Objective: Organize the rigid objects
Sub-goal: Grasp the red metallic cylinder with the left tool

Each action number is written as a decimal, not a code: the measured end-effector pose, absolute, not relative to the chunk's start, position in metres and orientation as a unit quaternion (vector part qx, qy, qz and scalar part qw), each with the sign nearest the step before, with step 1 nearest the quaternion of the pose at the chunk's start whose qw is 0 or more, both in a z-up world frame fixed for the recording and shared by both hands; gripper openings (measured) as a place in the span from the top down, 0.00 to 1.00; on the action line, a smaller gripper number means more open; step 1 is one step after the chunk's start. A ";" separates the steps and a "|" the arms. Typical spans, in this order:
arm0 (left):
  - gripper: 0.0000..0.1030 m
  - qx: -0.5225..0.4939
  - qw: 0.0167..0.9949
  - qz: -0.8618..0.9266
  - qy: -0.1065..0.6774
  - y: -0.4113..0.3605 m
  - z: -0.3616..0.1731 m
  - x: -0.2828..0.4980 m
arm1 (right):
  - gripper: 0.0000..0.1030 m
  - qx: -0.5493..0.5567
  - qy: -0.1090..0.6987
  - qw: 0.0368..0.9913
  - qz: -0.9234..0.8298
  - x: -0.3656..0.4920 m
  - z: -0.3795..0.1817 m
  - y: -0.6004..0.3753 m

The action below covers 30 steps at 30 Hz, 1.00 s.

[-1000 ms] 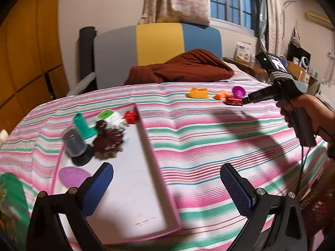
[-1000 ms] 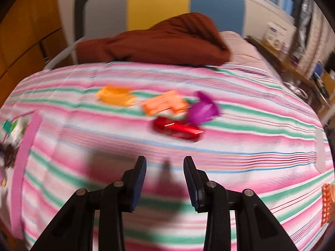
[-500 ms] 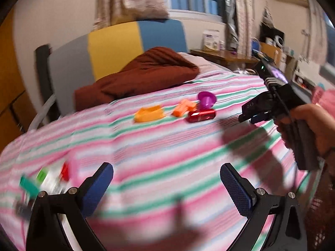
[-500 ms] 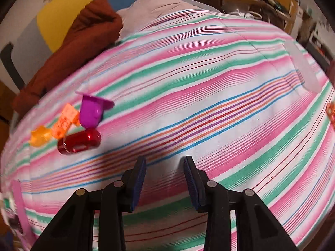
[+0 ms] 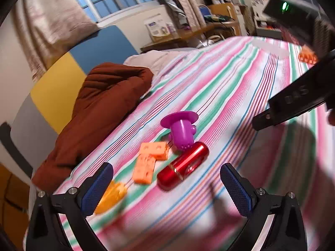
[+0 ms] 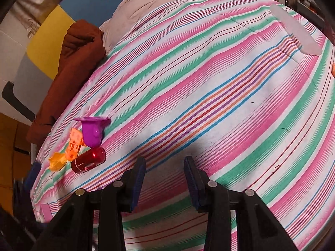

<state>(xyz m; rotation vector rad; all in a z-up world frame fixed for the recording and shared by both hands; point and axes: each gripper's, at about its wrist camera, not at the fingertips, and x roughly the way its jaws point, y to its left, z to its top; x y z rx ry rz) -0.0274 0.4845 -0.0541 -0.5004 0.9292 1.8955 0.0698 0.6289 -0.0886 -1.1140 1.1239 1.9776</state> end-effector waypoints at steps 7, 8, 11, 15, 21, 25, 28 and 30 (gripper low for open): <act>0.05 -0.297 0.559 0.713 0.302 0.478 -0.063 -0.036 | 0.63 -0.417 0.429 0.299 0.743 0.073 -0.087 0.626; 0.05 -0.303 0.573 0.703 0.292 0.475 -0.061 -0.033 | 0.63 -0.415 0.434 0.298 0.742 0.075 -0.088 0.627; 0.05 -0.299 0.596 0.690 0.280 0.468 -0.057 -0.023 | 0.63 -0.406 0.451 0.295 0.738 0.080 -0.088 0.628; 0.05 -0.266 0.566 0.725 0.288 0.479 -0.049 -0.031 | 0.63 -0.400 0.462 0.293 0.735 0.079 -0.090 0.630; 0.11 -0.299 0.549 0.709 0.326 0.503 -0.061 -0.052 | 0.63 -0.405 0.454 0.294 0.737 0.075 -0.093 0.635; 0.24 -0.350 0.610 0.658 0.267 0.484 -0.060 -0.042 | 0.63 -0.400 0.463 0.292 0.735 0.077 -0.093 0.636; 0.24 -0.335 0.628 0.642 0.284 0.474 -0.059 -0.024 | 0.63 -0.395 0.471 0.291 0.733 0.078 -0.093 0.636; 0.23 -0.325 0.617 0.657 0.286 0.475 -0.057 -0.020 | 0.63 -0.395 0.473 0.292 0.732 0.075 -0.094 0.636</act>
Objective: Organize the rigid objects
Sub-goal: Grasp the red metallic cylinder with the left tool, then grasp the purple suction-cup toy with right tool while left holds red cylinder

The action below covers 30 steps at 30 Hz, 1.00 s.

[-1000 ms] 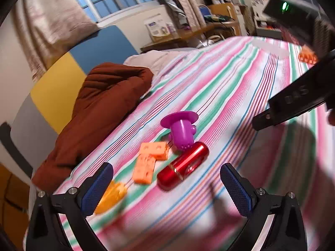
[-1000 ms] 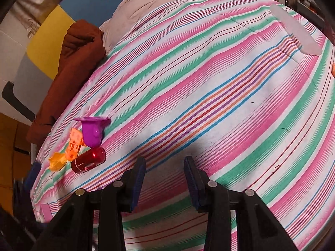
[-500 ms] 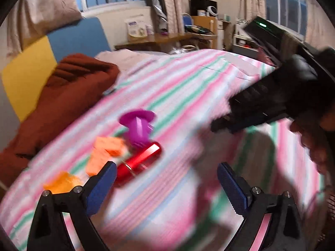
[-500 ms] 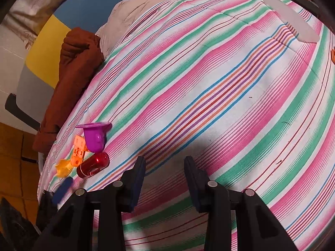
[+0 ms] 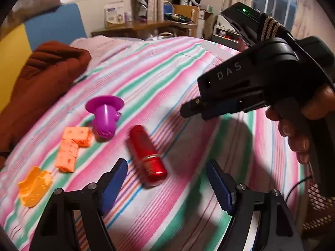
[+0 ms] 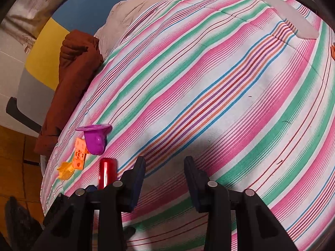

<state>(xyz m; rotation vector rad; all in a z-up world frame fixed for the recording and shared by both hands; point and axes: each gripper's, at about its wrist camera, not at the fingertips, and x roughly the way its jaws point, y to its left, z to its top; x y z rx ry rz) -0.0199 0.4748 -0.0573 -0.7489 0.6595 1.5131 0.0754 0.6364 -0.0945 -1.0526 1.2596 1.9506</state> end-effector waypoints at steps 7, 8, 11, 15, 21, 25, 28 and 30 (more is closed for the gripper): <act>0.17 -0.357 0.556 0.711 0.241 0.500 -0.061 -0.021 | 0.63 -0.387 0.468 0.318 0.728 0.086 -0.090 0.640; 0.24 -0.353 0.550 0.713 0.253 0.505 -0.064 -0.015 | 0.63 -0.385 0.465 0.329 0.726 0.089 -0.089 0.642; 0.55 -0.349 0.549 0.706 0.280 0.518 -0.077 -0.006 | 0.63 -0.380 0.470 0.338 0.721 0.094 -0.089 0.647; 0.74 -0.332 0.559 0.706 0.280 0.510 -0.074 0.005 | 0.63 -0.386 0.462 0.340 0.723 0.091 -0.090 0.647; 0.74 -0.335 0.532 0.732 0.262 0.486 -0.076 -0.008 | 0.63 -0.387 0.459 0.339 0.725 0.093 -0.089 0.647; 0.74 -0.346 0.501 0.757 0.238 0.448 -0.074 -0.019 | 0.63 -0.393 0.436 0.332 0.739 0.082 -0.085 0.640; 0.74 -0.355 0.465 0.783 0.212 0.415 -0.072 -0.028 | 0.63 -0.386 0.404 0.314 0.767 0.074 -0.074 0.631; 0.74 -0.357 0.444 0.799 0.194 0.395 -0.073 -0.033 | 0.63 -0.380 0.376 0.302 0.790 0.066 -0.064 0.623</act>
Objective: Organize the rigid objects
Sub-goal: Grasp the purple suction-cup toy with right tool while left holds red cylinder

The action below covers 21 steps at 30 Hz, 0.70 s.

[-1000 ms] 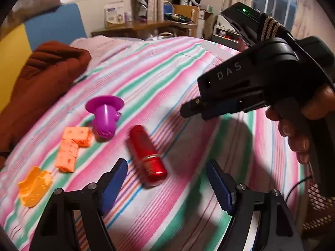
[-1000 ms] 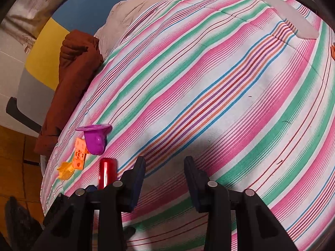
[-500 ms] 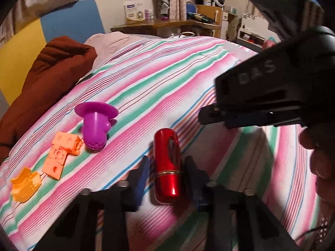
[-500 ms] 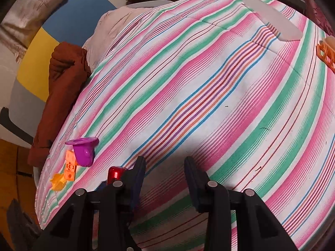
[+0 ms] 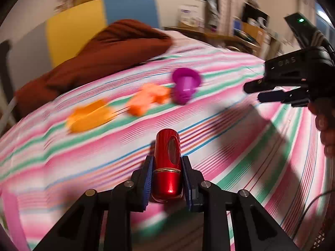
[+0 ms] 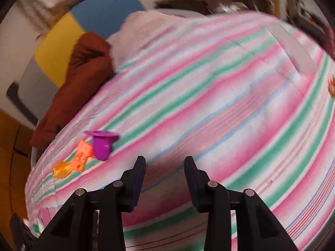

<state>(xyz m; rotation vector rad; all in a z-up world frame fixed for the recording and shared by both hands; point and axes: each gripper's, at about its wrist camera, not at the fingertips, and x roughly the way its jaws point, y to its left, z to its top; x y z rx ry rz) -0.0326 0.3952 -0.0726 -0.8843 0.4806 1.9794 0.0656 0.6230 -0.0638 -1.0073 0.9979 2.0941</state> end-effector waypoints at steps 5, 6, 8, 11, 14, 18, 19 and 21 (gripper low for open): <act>0.74 -0.361 0.407 0.824 0.159 0.362 -0.076 -0.037 | 0.63 -0.372 0.316 0.248 0.837 0.031 -0.048 0.608; 0.74 -0.360 0.404 0.826 0.157 0.361 -0.076 -0.038 | 0.63 -0.373 0.290 0.239 0.848 0.020 -0.044 0.604; 0.74 -0.357 0.401 0.828 0.163 0.362 -0.077 -0.035 | 0.63 -0.374 0.236 0.232 0.866 0.001 -0.038 0.598; 0.74 -0.348 0.400 0.829 0.177 0.365 -0.080 -0.033 | 0.63 -0.393 0.192 0.225 0.871 -0.030 -0.045 0.594; 0.74 -0.341 0.401 0.830 0.185 0.367 -0.080 -0.029 | 0.63 -0.398 0.241 0.231 0.854 -0.037 -0.060 0.617; 0.74 -0.344 0.404 0.829 0.178 0.365 -0.081 -0.032 | 0.63 -0.386 0.351 0.288 0.803 -0.009 -0.081 0.666; 0.74 -0.344 0.404 0.829 0.177 0.365 -0.081 -0.032 | 0.63 -0.387 0.372 0.294 0.791 -0.003 -0.086 0.675; 0.74 -0.344 0.405 0.829 0.176 0.365 -0.081 -0.032 | 0.63 -0.375 0.404 0.288 0.783 0.008 -0.090 0.686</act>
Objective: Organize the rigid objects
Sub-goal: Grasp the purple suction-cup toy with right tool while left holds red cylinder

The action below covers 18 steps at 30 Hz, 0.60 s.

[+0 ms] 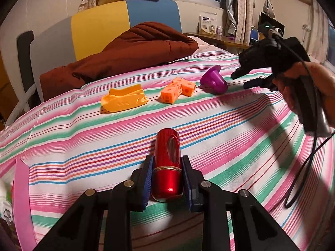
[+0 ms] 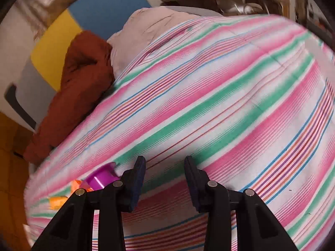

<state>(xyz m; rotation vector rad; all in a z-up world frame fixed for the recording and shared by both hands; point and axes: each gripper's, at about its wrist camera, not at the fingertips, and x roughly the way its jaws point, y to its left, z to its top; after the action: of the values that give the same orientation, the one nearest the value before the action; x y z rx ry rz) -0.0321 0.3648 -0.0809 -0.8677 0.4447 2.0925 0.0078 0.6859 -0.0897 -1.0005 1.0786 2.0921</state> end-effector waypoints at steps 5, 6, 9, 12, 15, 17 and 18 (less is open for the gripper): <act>0.74 -0.345 0.406 0.828 0.173 0.364 -0.081 -0.033 | 0.63 -0.381 0.356 0.273 0.808 0.007 -0.061 0.661; 0.74 -0.345 0.406 0.828 0.173 0.363 -0.081 -0.034 | 0.63 -0.386 0.347 0.255 0.815 0.005 -0.059 0.653; 0.74 -0.345 0.407 0.828 0.171 0.363 -0.080 -0.034 | 0.63 -0.406 0.327 0.208 0.828 -0.010 -0.061 0.632; 0.74 -0.345 0.408 0.828 0.170 0.363 -0.081 -0.033 | 0.63 -0.430 0.292 0.191 0.833 -0.028 -0.070 0.617; 0.74 -0.345 0.408 0.828 0.170 0.362 -0.081 -0.034 | 0.69 -0.442 0.283 0.185 0.831 -0.033 -0.085 0.613; 0.74 -0.346 0.409 0.828 0.168 0.362 -0.081 -0.034 | 0.70 -0.434 0.304 0.179 0.829 -0.028 -0.088 0.617; 0.74 -0.346 0.409 0.828 0.168 0.362 -0.081 -0.034 | 0.70 -0.431 0.313 0.177 0.827 -0.025 -0.087 0.620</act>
<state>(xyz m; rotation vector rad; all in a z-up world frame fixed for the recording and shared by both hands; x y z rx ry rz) -0.0340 0.3621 -0.0808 -0.8706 0.4224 2.0855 -0.0249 0.6197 -0.0865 -1.2203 0.8873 2.3423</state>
